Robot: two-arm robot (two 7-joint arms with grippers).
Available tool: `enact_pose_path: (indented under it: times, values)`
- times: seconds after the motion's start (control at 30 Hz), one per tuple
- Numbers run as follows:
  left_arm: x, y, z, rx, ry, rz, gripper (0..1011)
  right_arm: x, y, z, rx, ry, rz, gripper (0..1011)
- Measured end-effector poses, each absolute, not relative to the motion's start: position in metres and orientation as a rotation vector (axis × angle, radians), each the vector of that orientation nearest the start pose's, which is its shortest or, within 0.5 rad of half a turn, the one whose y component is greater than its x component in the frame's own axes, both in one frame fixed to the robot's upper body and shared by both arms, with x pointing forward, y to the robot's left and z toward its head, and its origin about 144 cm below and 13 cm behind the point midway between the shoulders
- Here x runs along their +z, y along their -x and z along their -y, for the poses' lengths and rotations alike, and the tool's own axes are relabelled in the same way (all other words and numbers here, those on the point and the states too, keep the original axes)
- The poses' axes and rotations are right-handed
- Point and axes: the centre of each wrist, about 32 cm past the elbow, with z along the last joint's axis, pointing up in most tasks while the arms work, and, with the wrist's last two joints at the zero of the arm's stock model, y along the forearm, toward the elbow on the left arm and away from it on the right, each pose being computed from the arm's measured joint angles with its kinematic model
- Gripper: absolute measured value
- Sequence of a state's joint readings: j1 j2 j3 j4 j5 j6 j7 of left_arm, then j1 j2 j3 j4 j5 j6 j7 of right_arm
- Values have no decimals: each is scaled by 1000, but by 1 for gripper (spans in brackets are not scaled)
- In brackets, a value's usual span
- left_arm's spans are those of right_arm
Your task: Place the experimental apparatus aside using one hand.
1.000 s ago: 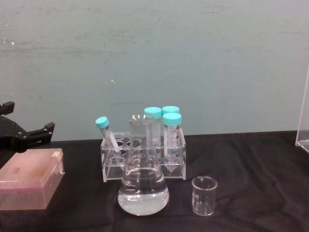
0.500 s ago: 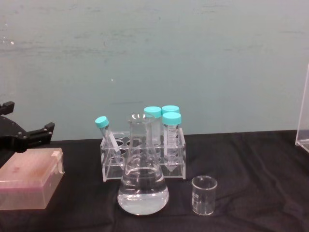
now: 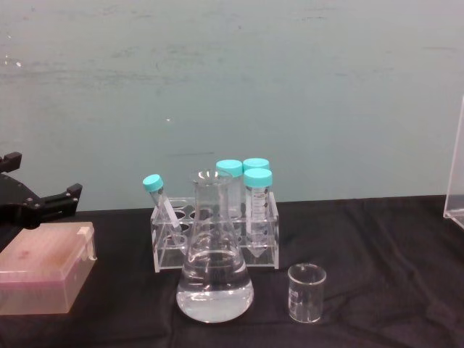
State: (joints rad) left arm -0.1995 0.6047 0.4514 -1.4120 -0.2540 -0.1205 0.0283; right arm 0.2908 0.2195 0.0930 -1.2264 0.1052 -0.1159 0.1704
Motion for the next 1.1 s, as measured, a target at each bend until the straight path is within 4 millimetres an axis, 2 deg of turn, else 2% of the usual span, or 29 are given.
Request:
enact_pose_path:
  times: [0.67, 1.1]
  values:
    - [1140, -489, -310, 1248, -304, 285, 1000, 1160, -525, 330, -1583, 55, 201, 1003]
    - [1140, -489, -310, 1248, -304, 285, 1000, 1168, -515, 321, -1606, 46, 321, 1003]
